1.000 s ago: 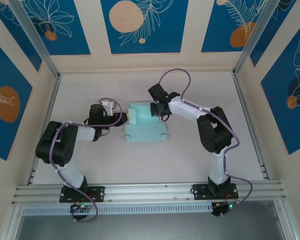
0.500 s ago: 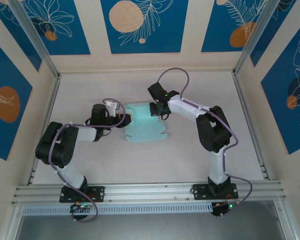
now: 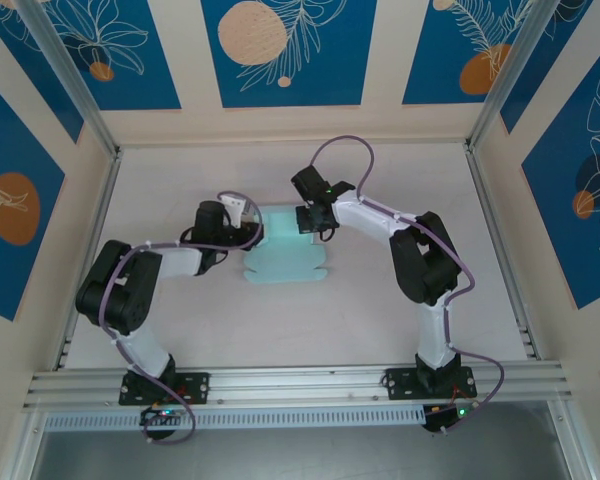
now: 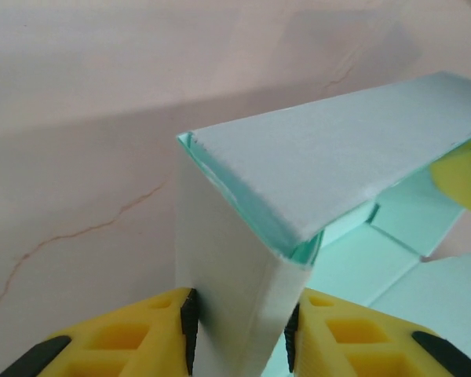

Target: Fold the paper box

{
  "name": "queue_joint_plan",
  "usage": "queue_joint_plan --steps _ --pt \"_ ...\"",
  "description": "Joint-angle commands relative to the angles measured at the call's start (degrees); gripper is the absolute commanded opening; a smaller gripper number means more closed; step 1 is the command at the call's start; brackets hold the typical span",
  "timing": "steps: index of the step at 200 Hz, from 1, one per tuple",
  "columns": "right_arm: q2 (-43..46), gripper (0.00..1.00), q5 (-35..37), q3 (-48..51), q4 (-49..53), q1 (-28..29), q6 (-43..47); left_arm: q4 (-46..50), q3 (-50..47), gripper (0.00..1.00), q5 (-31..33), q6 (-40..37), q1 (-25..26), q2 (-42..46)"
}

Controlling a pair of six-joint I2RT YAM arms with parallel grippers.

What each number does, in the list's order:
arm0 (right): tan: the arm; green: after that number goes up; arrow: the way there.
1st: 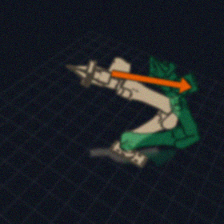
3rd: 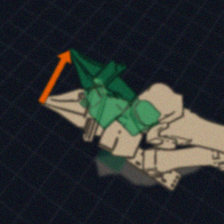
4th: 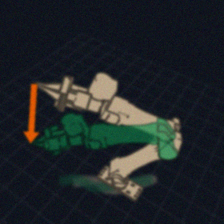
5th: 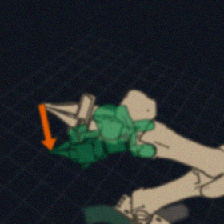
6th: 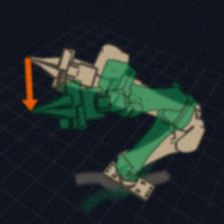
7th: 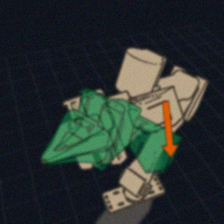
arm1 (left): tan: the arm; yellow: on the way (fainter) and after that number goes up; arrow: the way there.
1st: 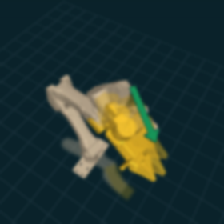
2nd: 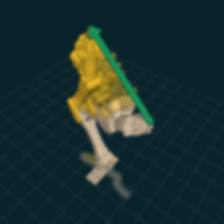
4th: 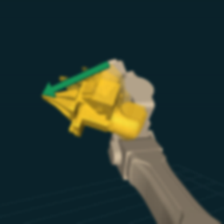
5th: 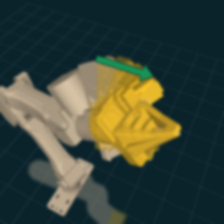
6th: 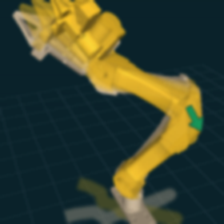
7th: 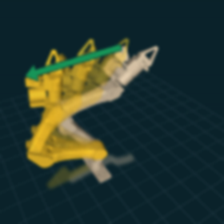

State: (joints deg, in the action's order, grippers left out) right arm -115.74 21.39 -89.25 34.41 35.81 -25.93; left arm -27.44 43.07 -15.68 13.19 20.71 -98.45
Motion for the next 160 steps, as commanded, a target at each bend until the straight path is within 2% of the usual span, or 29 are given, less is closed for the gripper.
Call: queue_joint_plan --steps 1,29,39,76,122,160 --pt "-3.0 0.00 -4.7 0.3 5.2 3.0 -0.4 1.5 1.2 0.35 10.0 -3.8 3.0 -0.5" --pt "-2.9 0.00 -3.2 -0.3 6.2 4.7 -1.5 -0.2 0.5 0.34 19.5 -4.6 5.2 -0.9" --pt "-2.7 0.00 -2.9 -0.4 6.6 5.2 -2.0 -1.0 0.4 0.31 22.6 -4.3 5.6 -1.1" --pt "-1.5 0.00 -3.1 0.0 6.9 6.0 -3.9 -2.8 -0.1 0.21 28.2 -3.1 6.1 -1.2" --pt "-1.1 0.00 -1.9 -0.3 8.4 6.4 -7.8 0.6 1.2 0.10 41.4 -3.4 9.1 -1.5" --pt "-0.8 0.00 -1.7 -1.0 8.5 7.2 -11.1 3.8 2.3 0.05 51.6 0.7 10.2 -2.2"
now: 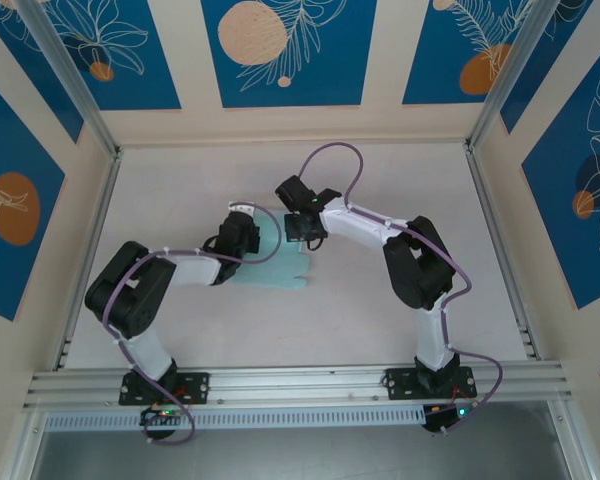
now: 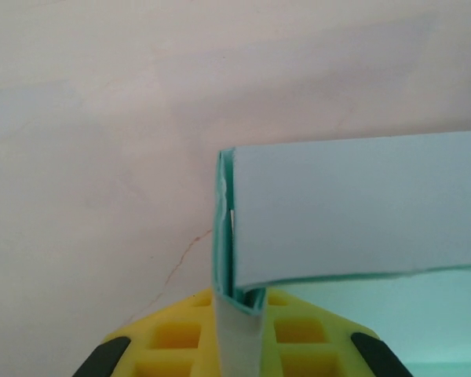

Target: Fold the paper box

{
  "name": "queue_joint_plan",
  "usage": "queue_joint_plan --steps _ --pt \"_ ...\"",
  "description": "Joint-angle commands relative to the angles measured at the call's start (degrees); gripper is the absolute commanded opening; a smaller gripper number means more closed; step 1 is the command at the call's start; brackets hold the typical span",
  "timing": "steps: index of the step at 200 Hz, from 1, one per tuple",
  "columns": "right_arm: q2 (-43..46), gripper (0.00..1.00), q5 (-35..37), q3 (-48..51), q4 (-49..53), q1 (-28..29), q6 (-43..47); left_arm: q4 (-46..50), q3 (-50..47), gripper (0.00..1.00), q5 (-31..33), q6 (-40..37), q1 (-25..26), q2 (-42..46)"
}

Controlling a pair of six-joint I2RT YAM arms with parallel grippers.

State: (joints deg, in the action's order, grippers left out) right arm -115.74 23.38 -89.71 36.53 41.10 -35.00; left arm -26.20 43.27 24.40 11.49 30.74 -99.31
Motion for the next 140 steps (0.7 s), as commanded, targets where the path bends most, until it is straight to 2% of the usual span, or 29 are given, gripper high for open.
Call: queue_joint_plan --steps 1,18,53,84,123,140 --pt "-0.8 0.00 -3.6 -0.5 6.4 2.0 -2.1 2.6 2.2 0.04 11.7 2.6 0.2 -1.3" --pt "-1.0 0.00 -3.9 -1.1 6.7 2.2 -2.3 2.7 2.1 0.01 12.0 3.6 0.2 -1.1" --pt "-2.8 0.00 -2.6 -3.2 7.9 1.2 -1.1 -0.6 -0.5 0.00 4.0 2.7 0.3 1.2" --pt "-5.7 0.00 -1.8 -6.6 10.3 -0.7 1.3 10.8 1.7 0.00 0.9 7.1 0.5 3.1" --pt "-9.6 0.14 0.2 -12.6 13.9 -1.4 5.3 20.9 5.5 0.00 0.0 10.8 0.4 1.9" --pt "-11.2 0.16 0.9 -14.5 14.4 -1.6 6.9 23.7 7.5 0.00 0.2 10.8 0.4 0.8"
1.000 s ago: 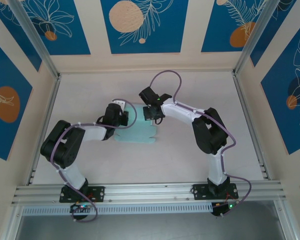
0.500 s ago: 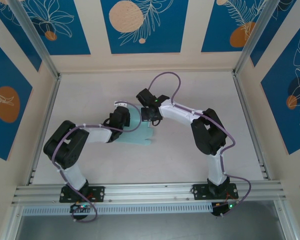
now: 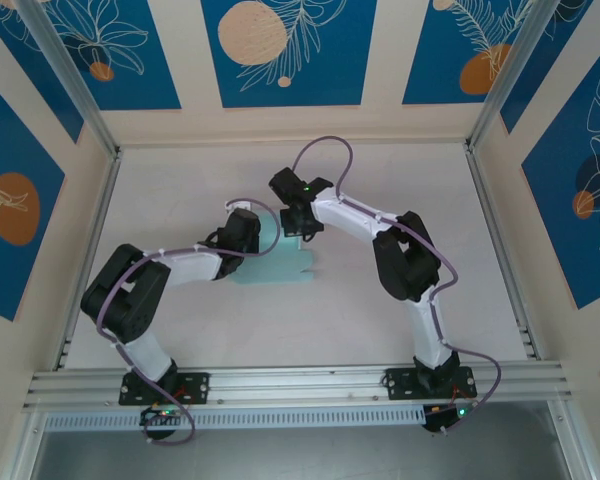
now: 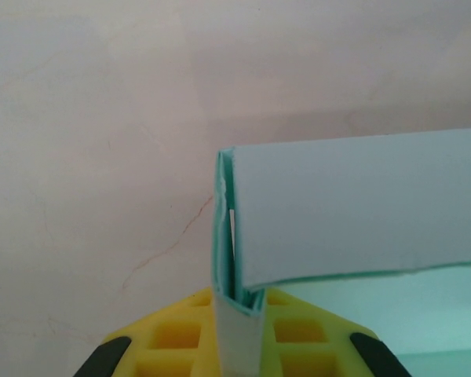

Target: Fold the paper box

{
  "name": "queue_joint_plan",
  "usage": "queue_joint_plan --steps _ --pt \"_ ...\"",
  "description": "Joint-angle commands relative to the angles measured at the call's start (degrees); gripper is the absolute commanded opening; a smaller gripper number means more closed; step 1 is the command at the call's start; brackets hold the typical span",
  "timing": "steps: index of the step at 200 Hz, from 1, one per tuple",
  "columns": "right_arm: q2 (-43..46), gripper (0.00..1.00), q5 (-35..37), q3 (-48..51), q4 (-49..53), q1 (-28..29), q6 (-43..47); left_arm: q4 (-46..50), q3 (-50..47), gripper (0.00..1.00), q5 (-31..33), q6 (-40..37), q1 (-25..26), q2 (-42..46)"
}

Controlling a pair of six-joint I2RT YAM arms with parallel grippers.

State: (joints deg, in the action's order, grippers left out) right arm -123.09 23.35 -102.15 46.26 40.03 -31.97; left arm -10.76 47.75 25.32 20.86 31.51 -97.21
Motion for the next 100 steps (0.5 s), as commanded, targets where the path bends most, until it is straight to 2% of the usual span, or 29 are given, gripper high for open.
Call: queue_joint_plan --steps 1,32,58,67,94,100 --pt "-3.9 0.16 1.0 -2.2 4.7 -0.5 3.9 8.4 3.1 0.00 -0.8 1.4 -0.3 -1.4" --pt "-5.9 0.24 1.4 -4.1 5.1 -1.4 5.3 12.0 5.9 0.00 -0.6 1.7 -0.3 -3.0" --pt "-7.3 0.25 1.6 -5.4 5.4 -2.0 6.5 14.1 8.0 0.00 -0.1 2.1 -0.3 -4.3" --pt "-8.2 0.23 3.1 -6.5 6.5 -2.0 6.5 14.8 8.6 0.00 0.3 2.4 -0.4 -4.8" --pt "-11.2 0.01 9.8 -10.0 12.2 -2.1 5.2 16.5 9.6 0.00 3.1 4.2 -0.4 -5.4" --pt "-11.8 0.00 11.1 -10.3 13.1 -2.2 4.9 16.8 9.6 0.00 4.0 4.8 -0.5 -5.4"
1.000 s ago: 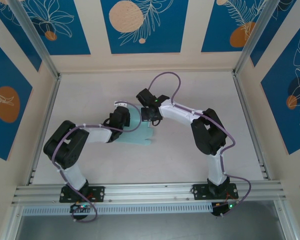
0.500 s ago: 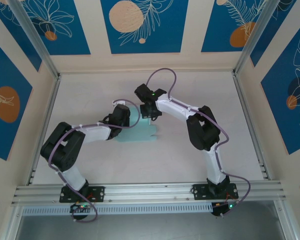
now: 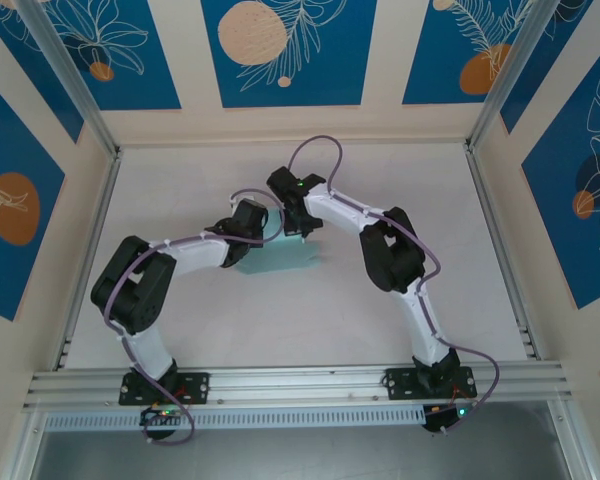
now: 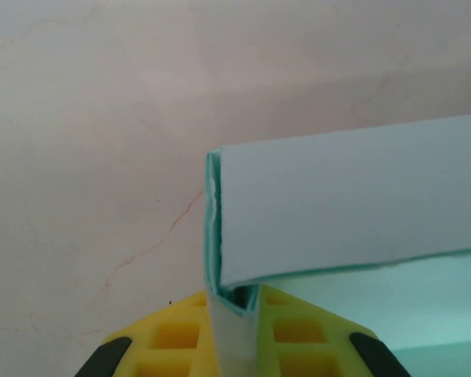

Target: Fold the paper box

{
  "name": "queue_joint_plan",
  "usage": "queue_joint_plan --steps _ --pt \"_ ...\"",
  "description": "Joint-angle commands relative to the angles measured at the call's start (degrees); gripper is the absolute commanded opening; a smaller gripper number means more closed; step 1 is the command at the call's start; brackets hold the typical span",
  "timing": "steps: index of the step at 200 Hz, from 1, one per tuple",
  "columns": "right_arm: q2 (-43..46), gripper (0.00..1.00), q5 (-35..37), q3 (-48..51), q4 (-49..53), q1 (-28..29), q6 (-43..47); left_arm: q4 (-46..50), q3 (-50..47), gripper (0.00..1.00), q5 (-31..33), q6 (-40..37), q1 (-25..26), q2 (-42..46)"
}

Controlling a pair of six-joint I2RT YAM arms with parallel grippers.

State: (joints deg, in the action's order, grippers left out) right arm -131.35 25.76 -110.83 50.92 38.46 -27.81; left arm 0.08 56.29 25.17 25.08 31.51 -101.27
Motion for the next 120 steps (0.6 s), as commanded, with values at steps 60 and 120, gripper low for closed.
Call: queue_joint_plan --steps 60,120 --pt "-5.2 0.00 14.1 -4.3 13.6 1.3 -1.0 10.1 3.9 0.00 11.1 7.6 -0.6 -3.9" --pt "-6.3 0.00 10.9 -5.9 16.1 1.3 -1.0 12.6 7.0 0.04 10.4 9.0 -0.9 -4.7"
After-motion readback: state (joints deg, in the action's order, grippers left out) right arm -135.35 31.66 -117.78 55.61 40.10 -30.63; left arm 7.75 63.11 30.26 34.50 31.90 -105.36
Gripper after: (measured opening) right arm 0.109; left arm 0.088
